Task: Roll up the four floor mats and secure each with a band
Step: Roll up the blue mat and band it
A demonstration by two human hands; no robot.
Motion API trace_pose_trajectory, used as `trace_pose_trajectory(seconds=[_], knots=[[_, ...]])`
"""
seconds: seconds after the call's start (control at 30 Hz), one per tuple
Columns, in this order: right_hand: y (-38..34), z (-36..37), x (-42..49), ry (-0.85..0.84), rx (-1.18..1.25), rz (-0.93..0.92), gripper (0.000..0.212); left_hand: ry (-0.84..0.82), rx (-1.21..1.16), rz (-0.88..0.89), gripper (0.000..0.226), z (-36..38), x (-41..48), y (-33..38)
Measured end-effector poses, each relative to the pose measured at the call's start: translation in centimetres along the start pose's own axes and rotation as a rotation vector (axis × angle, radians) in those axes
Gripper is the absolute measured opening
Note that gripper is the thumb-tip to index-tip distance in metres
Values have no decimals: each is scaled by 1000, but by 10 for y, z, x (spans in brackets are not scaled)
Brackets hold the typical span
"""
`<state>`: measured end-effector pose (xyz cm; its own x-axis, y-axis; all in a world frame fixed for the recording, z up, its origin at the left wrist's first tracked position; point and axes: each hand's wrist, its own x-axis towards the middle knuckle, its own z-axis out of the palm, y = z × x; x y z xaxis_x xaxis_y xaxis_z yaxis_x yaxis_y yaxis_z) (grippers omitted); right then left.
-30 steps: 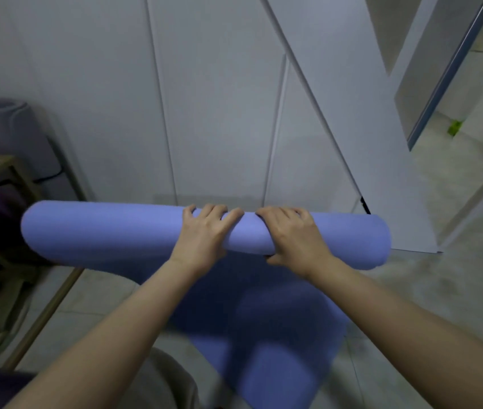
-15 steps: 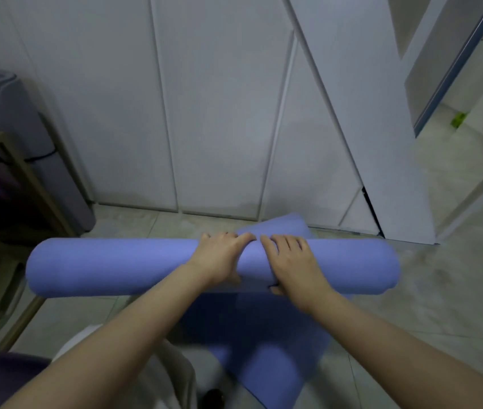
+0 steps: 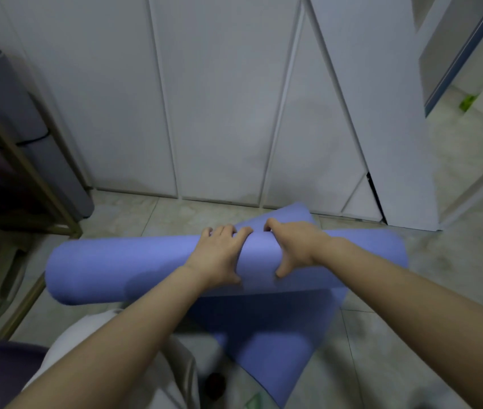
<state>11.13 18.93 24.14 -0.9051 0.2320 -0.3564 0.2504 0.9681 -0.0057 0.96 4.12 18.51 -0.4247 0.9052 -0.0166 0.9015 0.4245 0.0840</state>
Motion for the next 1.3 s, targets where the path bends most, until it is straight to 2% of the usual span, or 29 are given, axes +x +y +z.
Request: trace_pose_trajectory(seconds=[0.13,0.23,0.3,0.43,0.57,0.67,0.87,1.0,1.17,1.3], knots=[[-1,-4,-2,38,-125,-66,95,-111,-85,-28,91,-1,5,0],[-7,8,-12,169,-364,-128,99,-193,-219,-70,97,-6,5,-1],[-7,15,-20,198,-491,-164,105,-246,-322,-63,98,-9,6,-1],[-2,23,-25,179,-456,-175,107,-359,-411,-11,92,-5,7,-1],[-6,26,-23,132,-376,-141,90,-423,-498,12,91,1,6,-4],[-9,22,-17,90,-329,-90,83,-379,-526,-20,97,7,-1,-2],[-14,4,-11,11,-235,-23,90,-114,-149,-65,110,15,-15,20],[-12,-3,-13,5,-158,17,91,5,-74,-50,107,13,-14,23],[-7,4,-21,-45,-127,-19,91,-44,-187,5,93,9,-10,24],[-4,22,-34,54,-168,-98,86,-149,-197,15,96,10,-7,24]])
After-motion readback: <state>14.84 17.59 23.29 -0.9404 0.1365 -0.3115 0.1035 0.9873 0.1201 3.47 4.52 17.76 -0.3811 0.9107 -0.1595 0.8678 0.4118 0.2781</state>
